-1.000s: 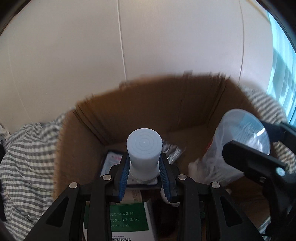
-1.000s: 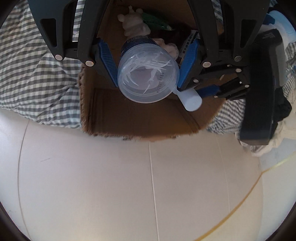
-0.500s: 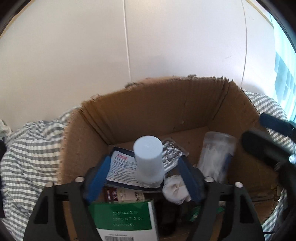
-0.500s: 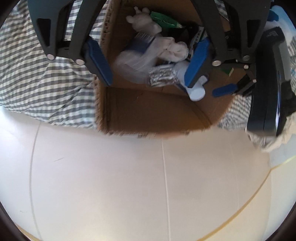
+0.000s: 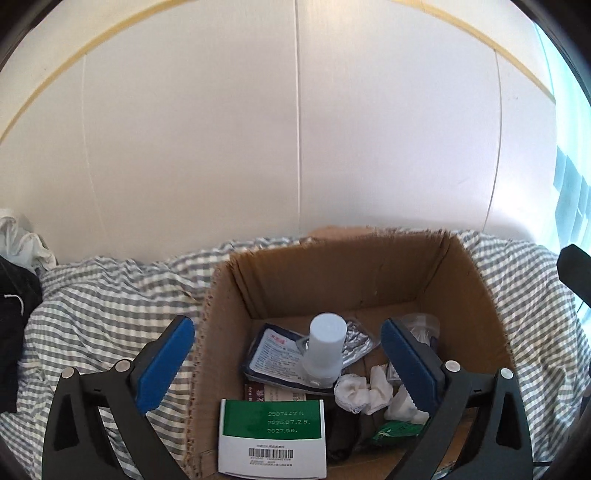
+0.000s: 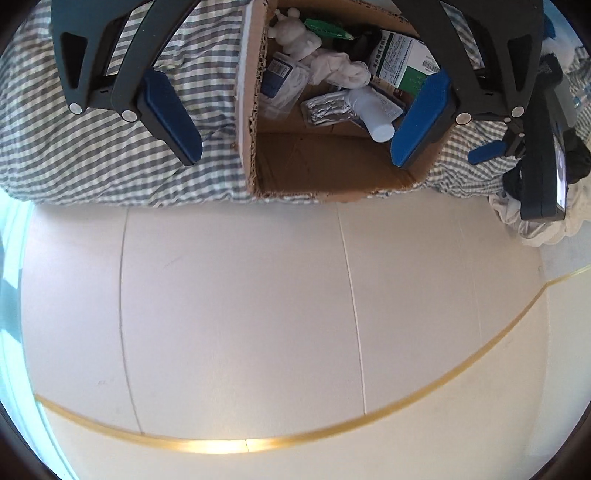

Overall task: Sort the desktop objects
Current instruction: 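Open both tools to release bottle and cup into the box, then withdraw both tools from the box back toward the remaining items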

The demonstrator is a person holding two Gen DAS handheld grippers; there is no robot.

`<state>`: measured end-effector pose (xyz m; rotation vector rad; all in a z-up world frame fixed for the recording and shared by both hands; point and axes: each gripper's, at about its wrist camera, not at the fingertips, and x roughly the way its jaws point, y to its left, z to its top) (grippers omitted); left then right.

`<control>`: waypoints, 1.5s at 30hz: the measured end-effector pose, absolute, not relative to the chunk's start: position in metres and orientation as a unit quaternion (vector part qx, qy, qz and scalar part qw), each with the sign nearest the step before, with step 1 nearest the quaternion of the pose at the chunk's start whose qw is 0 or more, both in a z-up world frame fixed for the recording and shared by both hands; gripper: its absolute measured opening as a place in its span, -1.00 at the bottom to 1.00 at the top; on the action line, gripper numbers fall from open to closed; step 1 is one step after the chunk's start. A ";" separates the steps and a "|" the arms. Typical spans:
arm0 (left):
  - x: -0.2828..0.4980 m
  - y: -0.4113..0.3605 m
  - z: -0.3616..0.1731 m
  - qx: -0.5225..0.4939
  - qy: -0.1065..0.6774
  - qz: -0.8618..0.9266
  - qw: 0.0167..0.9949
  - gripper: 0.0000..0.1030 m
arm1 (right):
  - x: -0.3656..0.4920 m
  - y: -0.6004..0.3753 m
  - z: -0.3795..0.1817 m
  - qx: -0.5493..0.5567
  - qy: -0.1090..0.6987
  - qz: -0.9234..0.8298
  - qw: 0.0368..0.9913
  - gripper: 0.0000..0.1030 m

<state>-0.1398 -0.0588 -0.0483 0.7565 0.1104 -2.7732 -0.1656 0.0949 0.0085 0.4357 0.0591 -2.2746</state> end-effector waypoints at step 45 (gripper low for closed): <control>-0.045 -0.039 -0.133 0.326 0.036 -0.936 0.127 1.00 | -0.099 0.129 -0.081 0.261 0.132 -0.864 0.409 1.00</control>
